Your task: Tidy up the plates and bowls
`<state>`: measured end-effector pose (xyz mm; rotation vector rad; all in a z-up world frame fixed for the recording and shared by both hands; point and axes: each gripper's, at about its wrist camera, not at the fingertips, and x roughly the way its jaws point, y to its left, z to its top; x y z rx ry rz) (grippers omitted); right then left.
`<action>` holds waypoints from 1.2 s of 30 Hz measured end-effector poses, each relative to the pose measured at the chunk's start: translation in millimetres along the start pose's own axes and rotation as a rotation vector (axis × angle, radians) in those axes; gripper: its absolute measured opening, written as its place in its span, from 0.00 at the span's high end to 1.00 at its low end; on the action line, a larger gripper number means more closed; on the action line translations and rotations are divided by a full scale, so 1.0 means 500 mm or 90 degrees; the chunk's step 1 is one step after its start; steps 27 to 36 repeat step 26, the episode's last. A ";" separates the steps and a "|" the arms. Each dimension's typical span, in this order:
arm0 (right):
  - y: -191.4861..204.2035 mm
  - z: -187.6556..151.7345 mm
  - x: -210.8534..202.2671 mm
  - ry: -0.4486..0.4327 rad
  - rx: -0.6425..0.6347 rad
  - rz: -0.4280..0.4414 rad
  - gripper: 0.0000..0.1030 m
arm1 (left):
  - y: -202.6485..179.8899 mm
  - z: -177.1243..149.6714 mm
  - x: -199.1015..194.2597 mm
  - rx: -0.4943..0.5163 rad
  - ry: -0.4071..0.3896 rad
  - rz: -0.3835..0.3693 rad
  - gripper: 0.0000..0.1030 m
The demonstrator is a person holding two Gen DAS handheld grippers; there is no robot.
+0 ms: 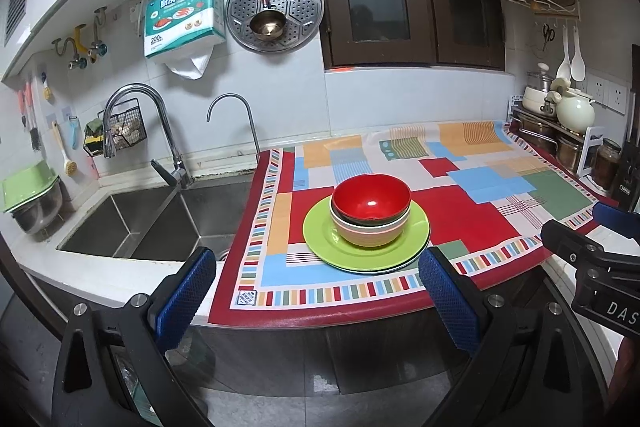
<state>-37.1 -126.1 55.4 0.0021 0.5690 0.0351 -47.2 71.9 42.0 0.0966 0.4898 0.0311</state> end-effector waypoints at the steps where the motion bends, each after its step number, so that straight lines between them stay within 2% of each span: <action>1: 0.000 -0.001 -0.001 0.000 0.000 0.000 0.17 | 0.000 0.000 0.000 0.000 0.000 -0.001 0.00; 21: -0.006 -0.011 -0.022 -0.001 0.000 -0.004 0.17 | 0.000 -0.008 -0.017 -0.002 0.002 -0.023 0.00; 36: -0.007 -0.014 -0.026 0.001 -0.002 -0.006 0.17 | 0.000 -0.009 -0.017 -0.003 0.003 -0.022 0.00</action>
